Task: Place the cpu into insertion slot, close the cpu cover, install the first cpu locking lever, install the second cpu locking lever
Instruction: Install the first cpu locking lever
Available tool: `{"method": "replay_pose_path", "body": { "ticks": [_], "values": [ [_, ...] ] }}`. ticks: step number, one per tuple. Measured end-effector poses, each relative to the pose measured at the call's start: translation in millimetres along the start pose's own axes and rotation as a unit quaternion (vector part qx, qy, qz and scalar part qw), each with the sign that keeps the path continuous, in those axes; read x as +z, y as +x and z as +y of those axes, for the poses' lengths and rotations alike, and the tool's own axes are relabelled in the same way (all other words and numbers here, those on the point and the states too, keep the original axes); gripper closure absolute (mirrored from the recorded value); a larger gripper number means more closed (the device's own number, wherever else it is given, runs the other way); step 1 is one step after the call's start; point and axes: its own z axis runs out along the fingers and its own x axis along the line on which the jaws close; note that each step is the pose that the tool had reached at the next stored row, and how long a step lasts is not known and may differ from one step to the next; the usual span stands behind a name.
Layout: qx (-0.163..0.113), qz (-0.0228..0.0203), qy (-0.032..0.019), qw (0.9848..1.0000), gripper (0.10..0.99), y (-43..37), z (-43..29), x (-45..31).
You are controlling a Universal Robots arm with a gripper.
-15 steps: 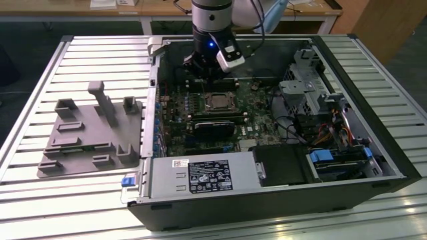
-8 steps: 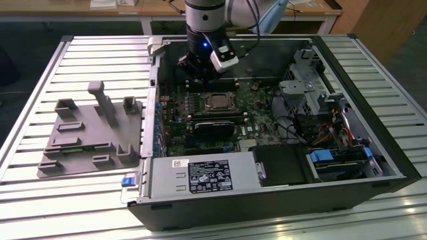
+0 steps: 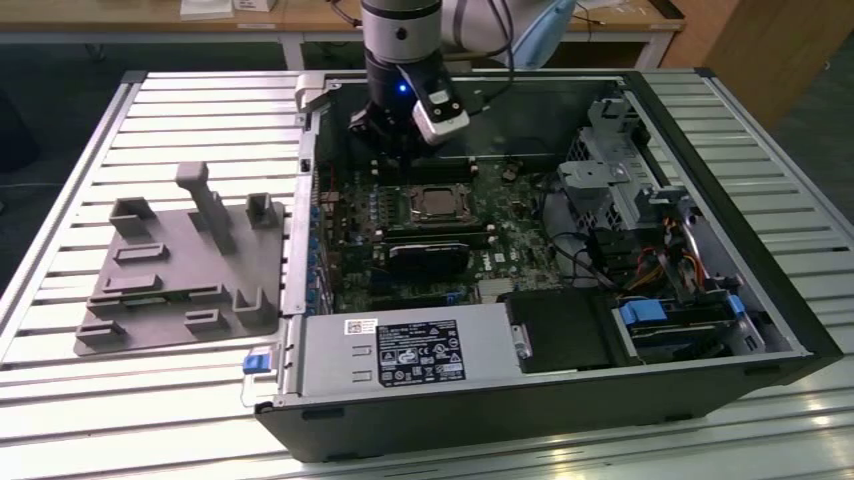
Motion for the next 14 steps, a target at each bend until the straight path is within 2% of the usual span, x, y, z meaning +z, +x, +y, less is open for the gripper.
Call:
{"method": "replay_pose_path", "body": {
  "ticks": [6,14],
  "values": [
    [0.000,-0.0011,-0.0002,1.0000,0.984,0.0,0.1,-2.8],
    [0.000,-0.0021,-0.0011,1.0000,0.984,4.9,-0.5,-3.1]
  ]
}}
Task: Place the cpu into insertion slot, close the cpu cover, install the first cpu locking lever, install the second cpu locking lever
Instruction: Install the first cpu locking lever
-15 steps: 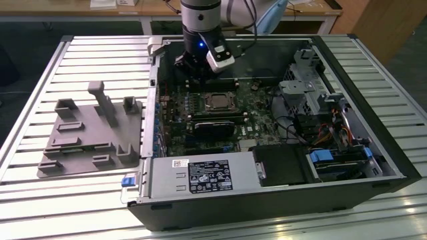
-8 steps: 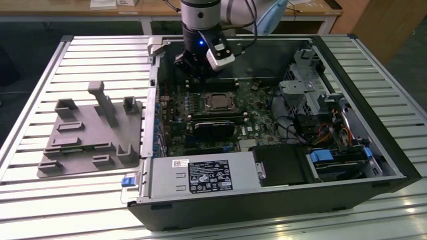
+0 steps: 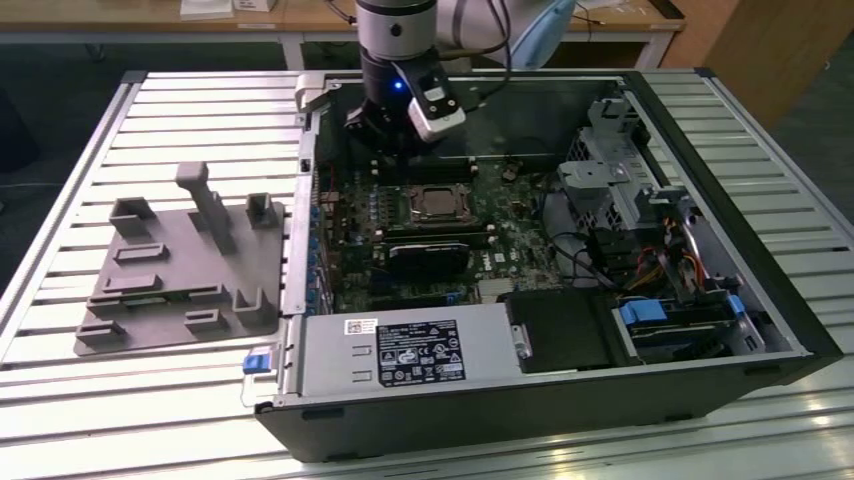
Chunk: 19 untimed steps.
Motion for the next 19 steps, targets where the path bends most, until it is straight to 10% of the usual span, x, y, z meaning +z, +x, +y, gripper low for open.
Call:
{"method": "replay_pose_path", "body": {
  "ticks": [3,11,19],
  "values": [
    [0.000,-0.0001,-0.0090,1.0000,0.984,3.5,-0.4,0.0],
    [0.002,0.0024,-0.0550,0.9985,0.984,10.3,-1.4,-0.1],
    [0.002,0.0028,-0.0603,0.9982,0.984,13.9,-1.7,1.2]
  ]
}}
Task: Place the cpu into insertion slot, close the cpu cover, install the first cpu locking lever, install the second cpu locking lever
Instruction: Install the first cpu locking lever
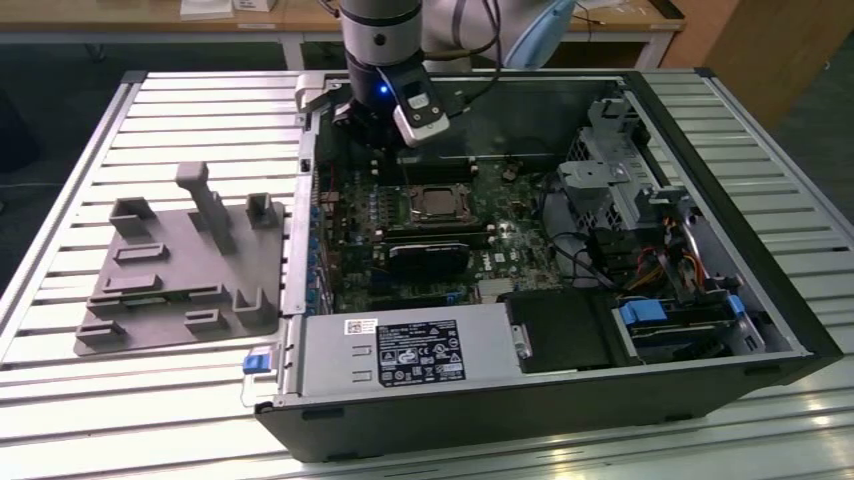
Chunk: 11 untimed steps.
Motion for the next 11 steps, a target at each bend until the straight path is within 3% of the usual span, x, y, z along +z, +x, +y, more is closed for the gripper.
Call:
{"method": "replay_pose_path", "body": {
  "ticks": [2,8,9,11],
  "values": [
    [0.000,0.0003,-0.0016,1.0000,0.984,0.9,-0.2,0.2],
    [0.001,0.0012,-0.0132,0.9999,0.984,2.9,-0.5,1.4],
    [0.001,0.0015,-0.0163,0.9999,0.984,2.9,-0.5,1.7],
    [0.001,0.0026,-0.0275,0.9996,0.984,2.9,-0.6,2.0]
  ]
}}
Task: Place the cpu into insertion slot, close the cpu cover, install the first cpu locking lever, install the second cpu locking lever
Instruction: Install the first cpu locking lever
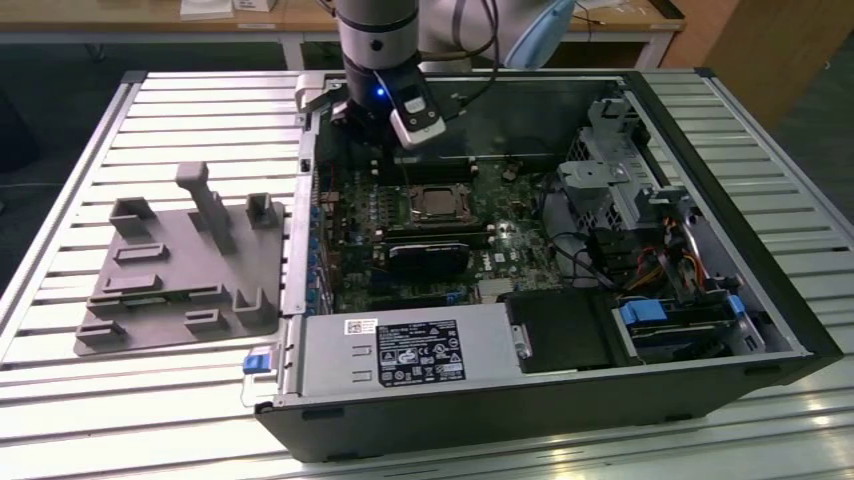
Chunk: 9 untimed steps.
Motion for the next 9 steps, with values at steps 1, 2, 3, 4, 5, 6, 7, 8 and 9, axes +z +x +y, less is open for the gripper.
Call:
{"method": "replay_pose_path", "body": {
  "ticks": [1,2,3,4,5,6,7,8,9],
  "values": [
    [0.000,0.0006,-0.0056,1.0000,0.984,0.0,0.0,0.1],
    [0.000,0.0010,-0.0095,1.0000,0.984,0.0,-0.1,0.2],
    [0.001,0.0011,-0.0116,0.9999,0.984,0.0,-0.1,0.3],
    [0.001,0.0012,-0.0127,0.9999,0.984,-0.3,0.0,0.4],
    [0.001,0.0012,-0.0131,0.9999,0.984,-1.0,0.0,0.5],
    [0.001,0.0012,-0.0133,0.9999,0.984,-2.2,0.2,0.6],
    [0.001,0.0013,-0.0133,0.9999,0.984,-3.9,0.3,0.7],
    [0.001,0.0013,-0.0134,0.9999,0.984,-5.9,0.5,0.8],
    [0.001,0.0013,-0.0134,0.9999,0.984,-8.0,0.6,0.9]
  ]
}}
